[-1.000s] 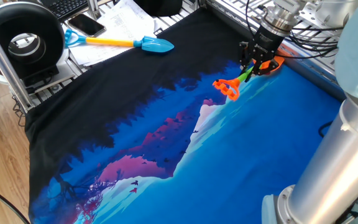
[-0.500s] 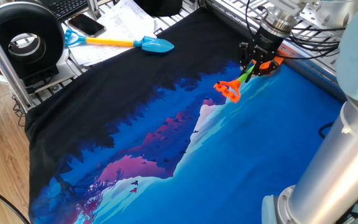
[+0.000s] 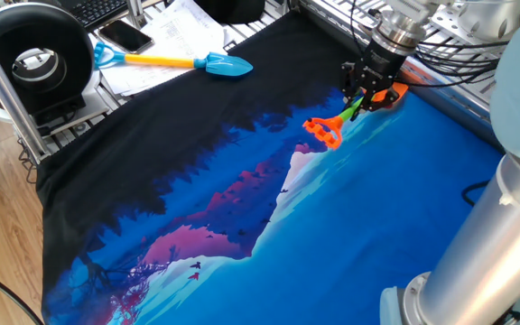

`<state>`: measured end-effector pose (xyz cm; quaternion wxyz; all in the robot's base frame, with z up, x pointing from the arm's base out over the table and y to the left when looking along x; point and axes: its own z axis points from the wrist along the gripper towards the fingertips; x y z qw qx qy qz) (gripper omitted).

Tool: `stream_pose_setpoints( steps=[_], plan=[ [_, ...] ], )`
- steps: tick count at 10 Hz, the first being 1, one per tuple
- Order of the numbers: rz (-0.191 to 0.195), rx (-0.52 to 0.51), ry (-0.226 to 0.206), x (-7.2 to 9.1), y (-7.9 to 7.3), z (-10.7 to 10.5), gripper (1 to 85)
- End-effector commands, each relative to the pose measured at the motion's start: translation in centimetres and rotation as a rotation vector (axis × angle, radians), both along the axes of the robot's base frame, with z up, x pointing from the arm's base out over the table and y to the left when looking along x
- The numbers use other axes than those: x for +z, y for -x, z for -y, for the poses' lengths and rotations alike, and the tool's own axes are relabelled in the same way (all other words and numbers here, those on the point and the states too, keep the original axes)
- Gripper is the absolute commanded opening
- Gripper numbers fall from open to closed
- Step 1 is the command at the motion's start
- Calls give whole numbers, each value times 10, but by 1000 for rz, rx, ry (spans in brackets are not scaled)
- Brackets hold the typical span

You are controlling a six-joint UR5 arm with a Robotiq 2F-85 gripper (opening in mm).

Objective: Use a shovel to scoop up an object

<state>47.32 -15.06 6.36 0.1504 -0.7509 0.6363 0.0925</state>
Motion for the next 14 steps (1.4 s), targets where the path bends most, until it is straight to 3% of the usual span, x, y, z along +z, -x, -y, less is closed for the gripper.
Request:
stream_pose_setpoints(
  steps=[1, 4, 7, 11, 14],
  plan=[
    [-3, -12, -10, 5, -3, -5, 37],
    [-8, -10, -2, 3, 1, 6, 37],
    [-32, -10, -62, 3, 2, 9, 27],
    [-43, -34, -68, 2, 5, 13, 27],
    [-42, -40, -47, 1, 5, 21, 27]
  ],
)
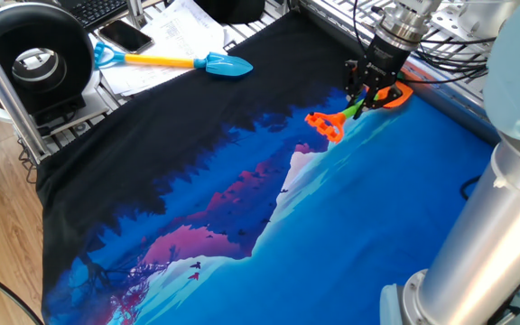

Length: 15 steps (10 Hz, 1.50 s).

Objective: Use a shovel to scoop up an object

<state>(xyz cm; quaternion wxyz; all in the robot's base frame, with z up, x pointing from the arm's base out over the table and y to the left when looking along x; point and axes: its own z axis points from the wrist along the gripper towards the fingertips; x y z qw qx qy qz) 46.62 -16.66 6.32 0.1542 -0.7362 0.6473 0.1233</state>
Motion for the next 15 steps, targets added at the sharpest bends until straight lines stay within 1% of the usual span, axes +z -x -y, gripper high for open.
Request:
stream_pose_setpoints(
  steps=[1, 4, 6, 8, 10, 11, 13, 15],
  plan=[
    [14, -9, 10, 1, -3, 10, 27],
    [34, 11, 13, -8, -3, 19, 27],
    [67, 54, 54, -13, -8, 25, 27],
    [73, 72, 49, -12, -8, 14, 23],
    [92, 97, 89, -7, -11, 10, 23],
    [98, 107, 100, -5, -13, 7, 23],
    [101, 116, 121, -5, -16, 7, 23],
    [99, 119, 139, -7, -16, 10, 23]
  ],
)
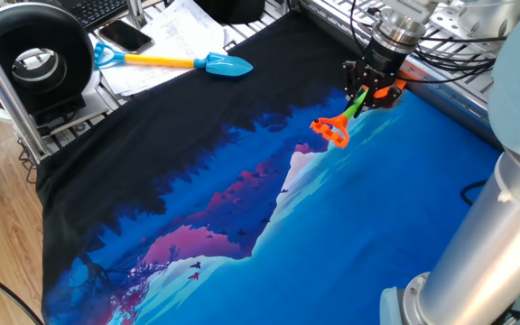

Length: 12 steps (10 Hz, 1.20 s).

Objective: Use a shovel to scoop up an object

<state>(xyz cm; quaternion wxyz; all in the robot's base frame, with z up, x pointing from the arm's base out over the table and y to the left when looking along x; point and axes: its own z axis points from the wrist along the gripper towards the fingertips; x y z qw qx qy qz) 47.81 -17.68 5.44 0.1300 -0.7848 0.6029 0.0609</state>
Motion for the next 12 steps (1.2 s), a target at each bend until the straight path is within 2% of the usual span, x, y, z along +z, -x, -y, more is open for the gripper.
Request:
stream_pose_setpoints(
  steps=[1, 4, 7, 8, 10, 12],
  plan=[
    [12, 6, 23, 0, -5, 1, 23],
    [7, 3, 41, -4, -4, 1, 23],
    [-12, -24, 36, -2, -5, -12, 23],
    [-15, -37, 29, -1, -6, -17, 23],
    [-35, -62, -19, -1, -5, -29, 23],
    [-41, -69, -30, 0, -5, -31, 23]
  ],
)
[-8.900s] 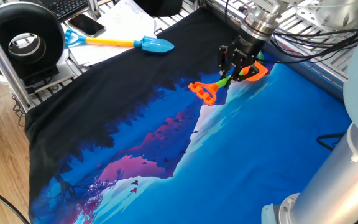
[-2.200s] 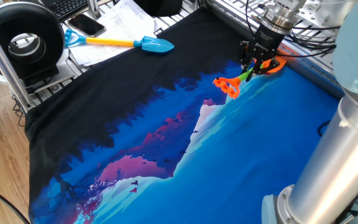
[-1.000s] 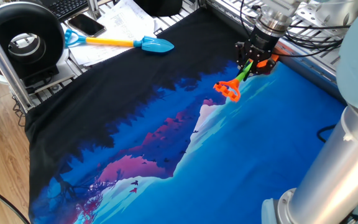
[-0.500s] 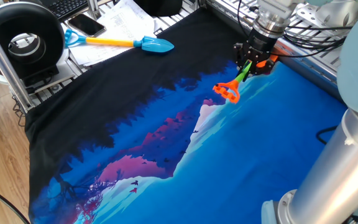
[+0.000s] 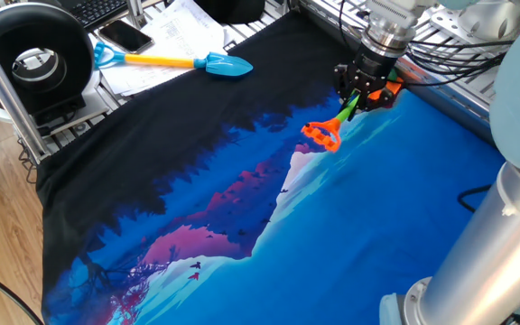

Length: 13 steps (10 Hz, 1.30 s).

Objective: Use a shovel to scoop up an object

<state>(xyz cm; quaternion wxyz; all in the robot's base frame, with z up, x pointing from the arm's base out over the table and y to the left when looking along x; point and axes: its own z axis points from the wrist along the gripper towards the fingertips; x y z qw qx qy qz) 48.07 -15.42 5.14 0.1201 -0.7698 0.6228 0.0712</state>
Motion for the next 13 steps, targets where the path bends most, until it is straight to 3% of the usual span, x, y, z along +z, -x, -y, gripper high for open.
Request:
stream_pose_setpoints(
  steps=[1, 3, 6, 8, 13],
  plan=[
    [-6, -26, -30, 2, -2, -8, 23],
    [-9, -31, -21, 1, -2, -5, 23],
    [-47, -92, -11, -1, 2, -1, 23],
    [-63, -122, -43, 1, 3, -10, 23],
    [-92, -212, -63, 2, -4, -25, 23]
  ],
)
